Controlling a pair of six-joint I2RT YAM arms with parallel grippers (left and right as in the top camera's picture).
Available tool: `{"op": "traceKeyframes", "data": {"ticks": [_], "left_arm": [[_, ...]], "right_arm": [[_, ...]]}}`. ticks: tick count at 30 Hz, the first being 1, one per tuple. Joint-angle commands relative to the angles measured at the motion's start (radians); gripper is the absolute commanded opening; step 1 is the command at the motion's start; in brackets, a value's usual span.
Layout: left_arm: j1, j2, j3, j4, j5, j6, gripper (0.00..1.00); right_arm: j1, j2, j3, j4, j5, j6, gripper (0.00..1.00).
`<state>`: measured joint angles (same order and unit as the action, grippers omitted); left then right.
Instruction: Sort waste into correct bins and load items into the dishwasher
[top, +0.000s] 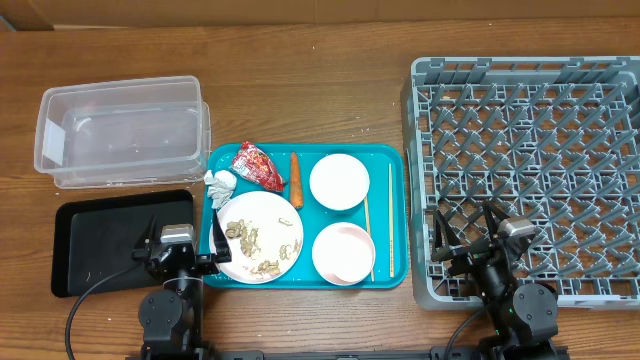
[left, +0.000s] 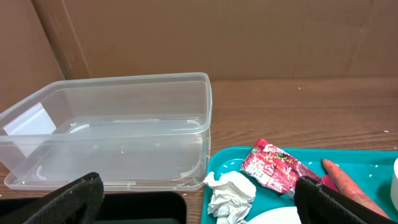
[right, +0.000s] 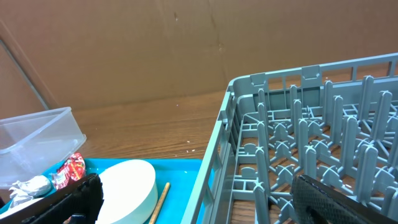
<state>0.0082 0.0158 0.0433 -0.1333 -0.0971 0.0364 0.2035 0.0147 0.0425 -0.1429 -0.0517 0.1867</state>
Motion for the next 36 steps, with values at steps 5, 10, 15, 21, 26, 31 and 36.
{"op": "traceKeyframes", "data": {"ticks": [5, 10, 15, 21, 26, 31, 36], "left_arm": [[0.005, -0.011, -0.011, 0.008, 0.002, 0.002, 1.0], [0.005, -0.011, -0.011, 0.008, 0.002, 0.001, 1.0], [0.005, -0.011, -0.011, 0.008, 0.002, 0.001, 1.0], [0.005, -0.011, -0.011, 0.008, 0.002, 0.001, 1.0], [0.005, -0.011, -0.011, 0.008, 0.002, 0.001, 1.0], [0.005, -0.011, -0.011, 0.008, 0.002, 0.002, 1.0], [0.005, -0.011, -0.011, 0.012, 0.04, 0.001, 1.0]], "right_arm": [[-0.003, -0.011, -0.007, 0.004, 0.005, 0.004, 1.0], [-0.003, -0.011, -0.007, 0.004, 0.005, 0.003, 1.0], [-0.003, -0.011, -0.007, 0.003, 0.053, -0.012, 1.0], [-0.003, -0.011, -0.007, 0.015, 0.049, -0.003, 1.0], [-0.002, -0.011, -0.007, 0.006, -0.031, -0.003, 1.0], [-0.002, -0.011, 0.0, 0.007, -0.087, -0.003, 1.0], [-0.002, -0.011, 0.055, -0.002, -0.138, 0.066, 1.0]]}}
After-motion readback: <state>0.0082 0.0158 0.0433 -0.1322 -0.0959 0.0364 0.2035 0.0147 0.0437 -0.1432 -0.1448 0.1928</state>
